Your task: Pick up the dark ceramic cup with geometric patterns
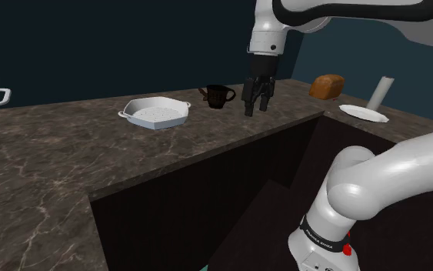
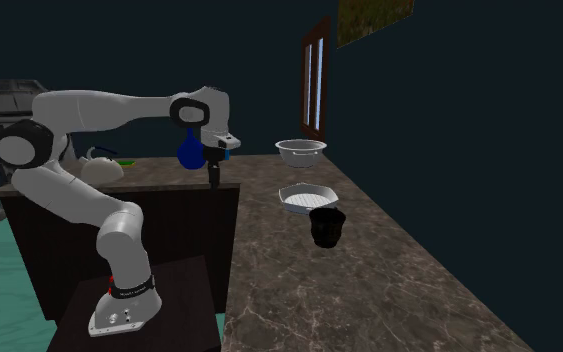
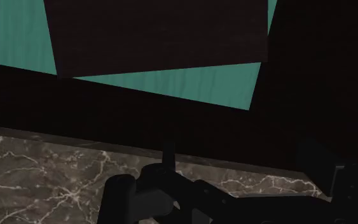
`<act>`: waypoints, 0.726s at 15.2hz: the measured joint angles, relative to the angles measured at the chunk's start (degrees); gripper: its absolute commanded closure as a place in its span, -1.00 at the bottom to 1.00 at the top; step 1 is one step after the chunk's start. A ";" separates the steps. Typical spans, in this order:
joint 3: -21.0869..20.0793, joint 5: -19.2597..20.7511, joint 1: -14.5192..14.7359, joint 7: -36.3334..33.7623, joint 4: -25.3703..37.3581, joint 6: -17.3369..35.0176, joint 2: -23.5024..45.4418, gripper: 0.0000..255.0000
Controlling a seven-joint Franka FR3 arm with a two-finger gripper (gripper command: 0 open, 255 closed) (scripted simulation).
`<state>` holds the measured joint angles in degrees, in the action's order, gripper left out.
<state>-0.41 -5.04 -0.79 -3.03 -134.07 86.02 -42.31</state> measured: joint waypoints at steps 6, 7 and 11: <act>1.33 2.98 -1.15 2.25 3.06 4.28 7.02 -1.00; 1.65 3.67 -1.41 2.76 4.45 5.18 9.16 -1.00; 2.58 6.03 -2.33 4.24 9.18 8.27 16.44 -1.00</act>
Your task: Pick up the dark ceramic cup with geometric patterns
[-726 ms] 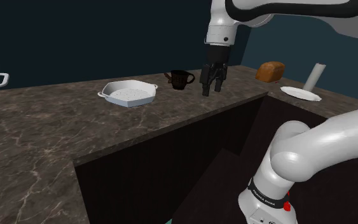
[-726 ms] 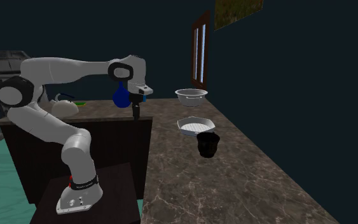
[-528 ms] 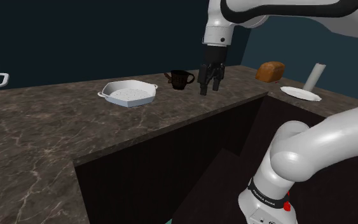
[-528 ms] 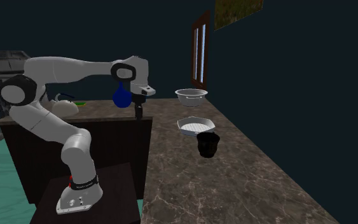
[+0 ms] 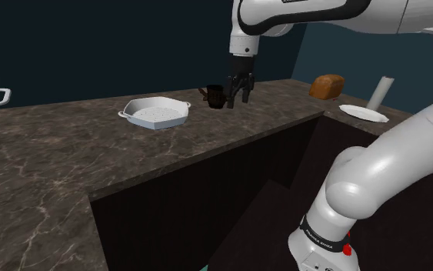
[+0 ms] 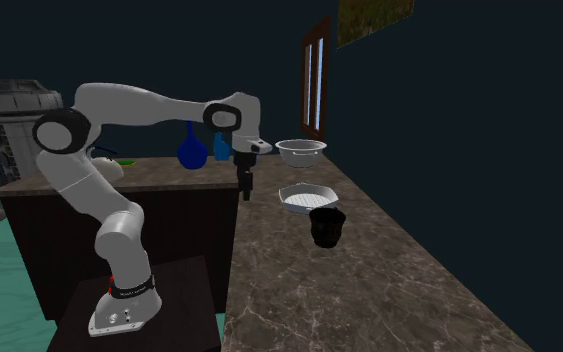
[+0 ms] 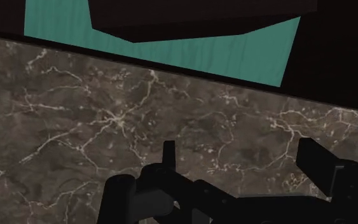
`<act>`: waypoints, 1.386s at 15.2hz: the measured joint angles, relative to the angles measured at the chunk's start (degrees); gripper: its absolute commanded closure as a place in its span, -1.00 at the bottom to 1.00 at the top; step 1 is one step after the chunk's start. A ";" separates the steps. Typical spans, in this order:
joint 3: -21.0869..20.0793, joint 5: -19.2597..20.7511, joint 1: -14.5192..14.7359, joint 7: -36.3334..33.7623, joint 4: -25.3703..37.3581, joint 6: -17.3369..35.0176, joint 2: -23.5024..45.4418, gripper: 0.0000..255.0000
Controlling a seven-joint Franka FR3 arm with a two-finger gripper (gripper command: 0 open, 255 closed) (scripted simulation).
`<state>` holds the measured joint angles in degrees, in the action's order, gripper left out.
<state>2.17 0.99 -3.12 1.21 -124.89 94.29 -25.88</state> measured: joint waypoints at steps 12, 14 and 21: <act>2.85 5.50 -2.53 4.26 21.07 4.79 23.49 -1.00; 3.27 6.12 -2.95 4.93 25.23 5.21 27.58 -1.00; 4.48 7.40 -4.37 7.26 41.61 3.60 40.84 -1.00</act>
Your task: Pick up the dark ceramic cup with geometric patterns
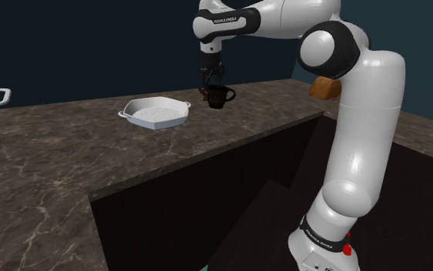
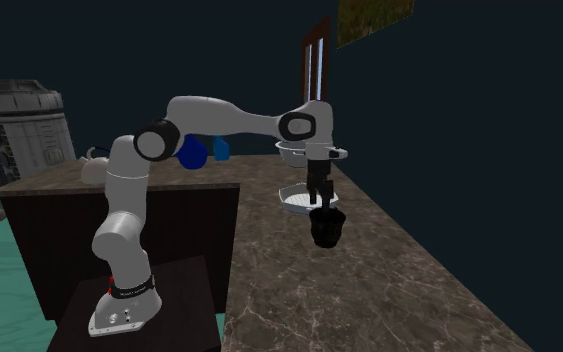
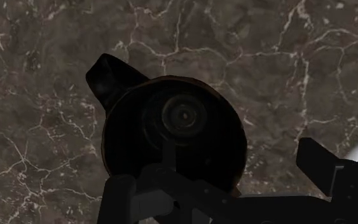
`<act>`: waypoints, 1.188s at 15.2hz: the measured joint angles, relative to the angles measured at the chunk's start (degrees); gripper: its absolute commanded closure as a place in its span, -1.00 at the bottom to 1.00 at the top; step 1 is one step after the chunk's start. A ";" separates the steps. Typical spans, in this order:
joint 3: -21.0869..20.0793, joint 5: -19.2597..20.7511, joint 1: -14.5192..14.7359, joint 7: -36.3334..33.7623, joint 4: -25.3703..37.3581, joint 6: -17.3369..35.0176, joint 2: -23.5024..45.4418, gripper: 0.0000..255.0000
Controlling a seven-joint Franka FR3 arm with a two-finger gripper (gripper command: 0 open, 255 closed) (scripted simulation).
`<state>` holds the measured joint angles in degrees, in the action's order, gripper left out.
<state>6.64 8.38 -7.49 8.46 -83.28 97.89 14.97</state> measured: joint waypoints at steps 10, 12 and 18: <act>0.03 0.24 -0.07 -0.70 -4.65 5.23 0.54 1.00; 0.02 0.24 -0.06 -0.73 -4.71 5.28 0.54 1.00; 0.02 0.23 -0.07 -0.71 -4.71 5.32 0.56 1.00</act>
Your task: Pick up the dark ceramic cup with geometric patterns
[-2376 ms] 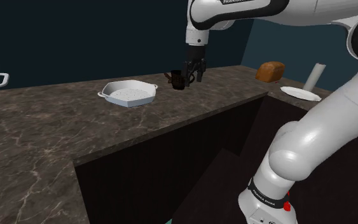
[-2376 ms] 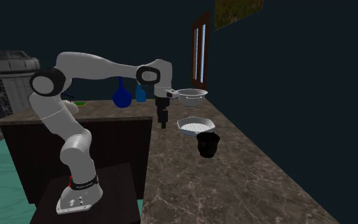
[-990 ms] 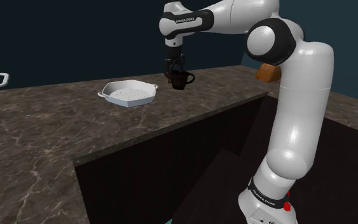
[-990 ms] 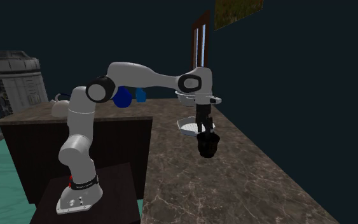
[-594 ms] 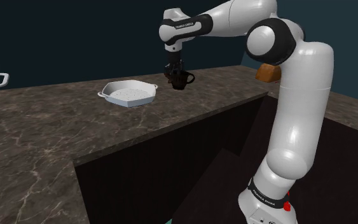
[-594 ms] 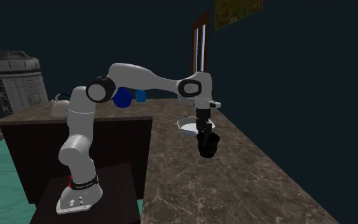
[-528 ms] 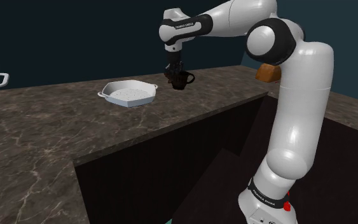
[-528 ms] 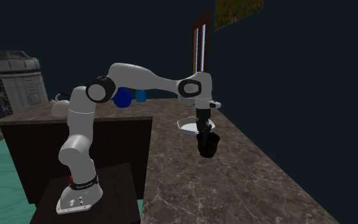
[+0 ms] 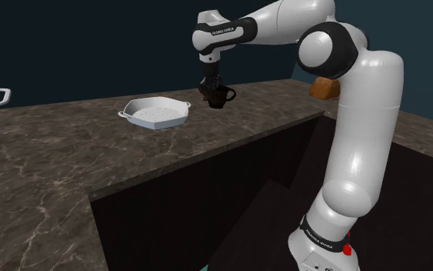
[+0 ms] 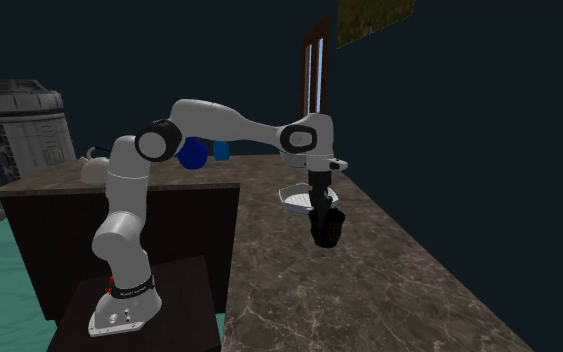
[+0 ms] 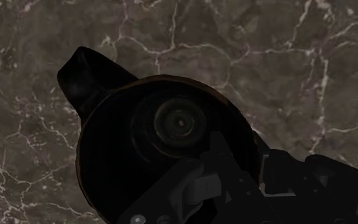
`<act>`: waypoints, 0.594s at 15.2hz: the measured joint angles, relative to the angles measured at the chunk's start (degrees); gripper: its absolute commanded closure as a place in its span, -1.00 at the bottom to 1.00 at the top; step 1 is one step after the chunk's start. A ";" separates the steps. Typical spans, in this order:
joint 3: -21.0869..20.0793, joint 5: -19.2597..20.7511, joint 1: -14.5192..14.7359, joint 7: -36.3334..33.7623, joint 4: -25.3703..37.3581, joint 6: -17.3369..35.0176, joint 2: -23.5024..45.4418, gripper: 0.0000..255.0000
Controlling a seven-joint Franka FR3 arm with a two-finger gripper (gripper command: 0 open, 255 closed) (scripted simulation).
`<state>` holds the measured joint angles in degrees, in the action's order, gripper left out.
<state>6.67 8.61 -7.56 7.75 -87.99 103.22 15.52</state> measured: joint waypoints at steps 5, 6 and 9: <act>0.01 -0.11 0.00 0.46 3.24 -3.04 0.18 1.00; 0.01 -0.13 0.01 0.56 3.95 -3.77 0.16 1.00; -0.01 -0.20 0.05 0.86 6.66 -6.20 0.43 1.00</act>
<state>6.66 8.41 -7.50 8.61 -81.33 97.02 15.95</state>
